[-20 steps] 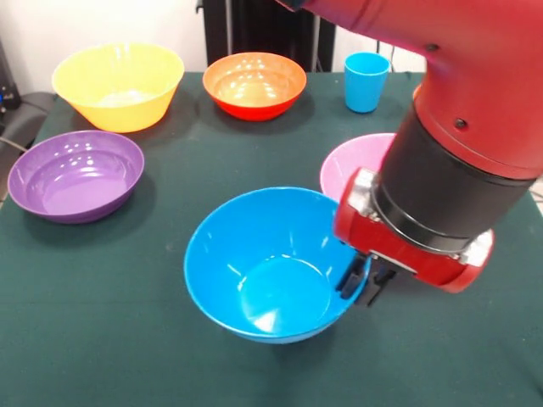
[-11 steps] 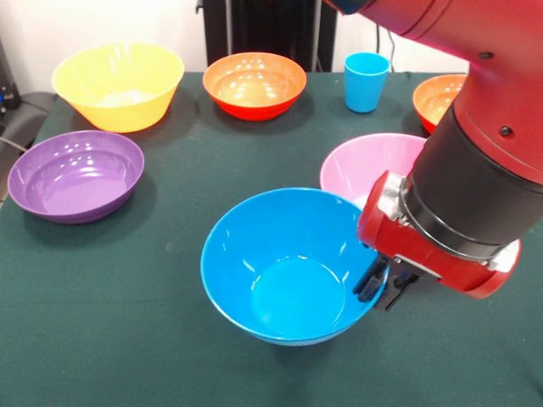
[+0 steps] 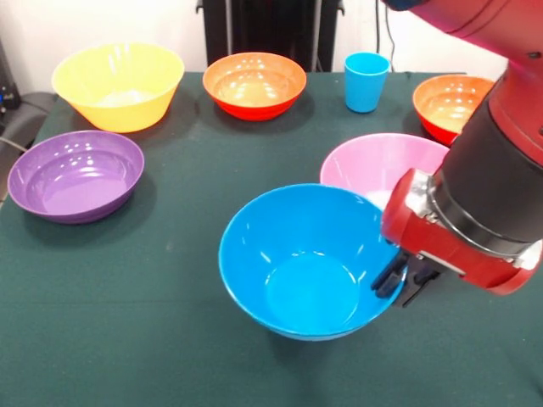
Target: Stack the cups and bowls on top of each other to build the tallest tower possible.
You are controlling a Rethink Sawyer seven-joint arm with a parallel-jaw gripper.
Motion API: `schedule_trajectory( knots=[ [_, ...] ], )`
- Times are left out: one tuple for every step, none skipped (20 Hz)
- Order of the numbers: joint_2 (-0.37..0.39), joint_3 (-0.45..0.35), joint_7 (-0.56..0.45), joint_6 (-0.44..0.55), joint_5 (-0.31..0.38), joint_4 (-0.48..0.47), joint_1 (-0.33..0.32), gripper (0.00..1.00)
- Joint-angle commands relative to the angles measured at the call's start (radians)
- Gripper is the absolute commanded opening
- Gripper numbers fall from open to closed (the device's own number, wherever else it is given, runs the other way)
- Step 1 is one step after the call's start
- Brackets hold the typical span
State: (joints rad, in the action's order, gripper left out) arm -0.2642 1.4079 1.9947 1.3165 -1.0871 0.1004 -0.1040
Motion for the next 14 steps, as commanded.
schedule_trajectory(
  knots=[
    [0.012, -0.071, 0.167, 0.051, 0.077, 0.133, 0.063, 0.00],
    [0.012, -0.078, 0.167, 0.044, 0.083, 0.143, 0.069, 0.00],
    [0.017, -0.105, 0.165, 0.032, 0.099, 0.179, 0.091, 0.00],
    [0.018, -0.112, 0.163, 0.027, 0.103, 0.190, 0.097, 0.00],
    [0.028, -0.139, 0.157, 0.012, 0.122, 0.229, 0.122, 0.00],
    [0.030, -0.147, 0.155, 0.008, 0.127, 0.242, 0.130, 0.00],
    [0.046, -0.179, 0.148, -0.008, 0.149, 0.297, 0.165, 0.00],
    [0.050, -0.188, 0.145, -0.013, 0.156, 0.314, 0.176, 0.00],
    [0.059, -0.201, 0.140, -0.019, 0.168, 0.342, 0.192, 0.00],
    [0.063, -0.210, 0.135, -0.025, 0.175, 0.356, 0.200, 0.00],
    [0.071, -0.226, 0.127, -0.039, 0.187, 0.384, 0.216, 0.00],
    [0.075, -0.234, 0.122, -0.045, 0.193, 0.397, 0.223, 0.00],
    [0.077, -0.238, 0.117, -0.052, 0.199, 0.404, 0.226, 0.00],
    [0.080, -0.243, 0.112, -0.057, 0.204, 0.413, 0.230, 0.00]
  ],
)
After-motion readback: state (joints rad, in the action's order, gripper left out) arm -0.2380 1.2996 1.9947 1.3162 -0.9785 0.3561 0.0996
